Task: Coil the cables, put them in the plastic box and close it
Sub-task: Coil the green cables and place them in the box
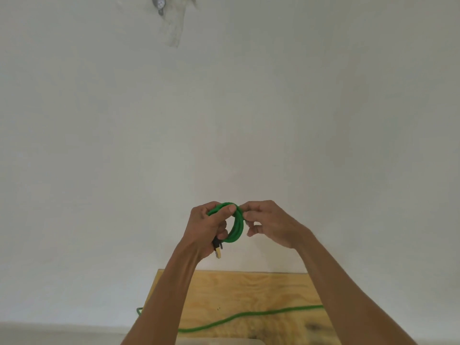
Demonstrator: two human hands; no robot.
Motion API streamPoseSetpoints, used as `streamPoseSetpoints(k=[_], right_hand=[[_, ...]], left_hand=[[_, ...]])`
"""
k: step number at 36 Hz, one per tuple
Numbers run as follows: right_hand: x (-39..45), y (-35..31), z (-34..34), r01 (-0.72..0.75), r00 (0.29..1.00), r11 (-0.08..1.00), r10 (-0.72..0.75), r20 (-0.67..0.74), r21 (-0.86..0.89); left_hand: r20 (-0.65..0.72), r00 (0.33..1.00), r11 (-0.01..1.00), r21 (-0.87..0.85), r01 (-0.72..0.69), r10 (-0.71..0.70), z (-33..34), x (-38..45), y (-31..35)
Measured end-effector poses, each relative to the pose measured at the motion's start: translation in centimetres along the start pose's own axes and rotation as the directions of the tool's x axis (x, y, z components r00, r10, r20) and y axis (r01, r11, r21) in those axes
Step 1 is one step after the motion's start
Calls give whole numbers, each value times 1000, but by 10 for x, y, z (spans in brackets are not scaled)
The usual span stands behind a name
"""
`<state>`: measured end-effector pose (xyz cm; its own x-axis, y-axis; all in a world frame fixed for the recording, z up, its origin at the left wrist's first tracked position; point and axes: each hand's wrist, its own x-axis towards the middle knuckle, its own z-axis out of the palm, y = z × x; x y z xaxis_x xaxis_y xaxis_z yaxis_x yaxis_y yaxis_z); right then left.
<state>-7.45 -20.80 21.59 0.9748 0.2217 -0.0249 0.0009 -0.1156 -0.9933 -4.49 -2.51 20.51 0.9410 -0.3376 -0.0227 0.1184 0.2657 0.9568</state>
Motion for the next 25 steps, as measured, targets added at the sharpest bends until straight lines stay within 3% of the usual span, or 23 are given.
streamPoseSetpoints(k=[3,8,11,18,21,25], right_hand=[[1,8,-9,54,998,999,-54,-22,-4],[9,14,-11,122,948,921,-219,-232,-371],[12,21,-5,143,918,904,-273,-288,-402],[-4,27,18,98,974,848,-190,-125,-521],[-7,33,28,124,952,818,-257,-165,-562],[-10,45,40,171,886,834,-363,-289,-525]], left_hand=[[11,999,998,49,34,-35,-5,2,1],[-20,997,981,179,74,-71,-6,3,-5],[-51,996,960,265,86,-75,-5,4,-5],[-81,995,990,124,61,-51,-6,-2,-17],[-81,997,990,136,26,-15,2,-7,-23],[-198,980,990,139,40,-12,8,-6,-27]])
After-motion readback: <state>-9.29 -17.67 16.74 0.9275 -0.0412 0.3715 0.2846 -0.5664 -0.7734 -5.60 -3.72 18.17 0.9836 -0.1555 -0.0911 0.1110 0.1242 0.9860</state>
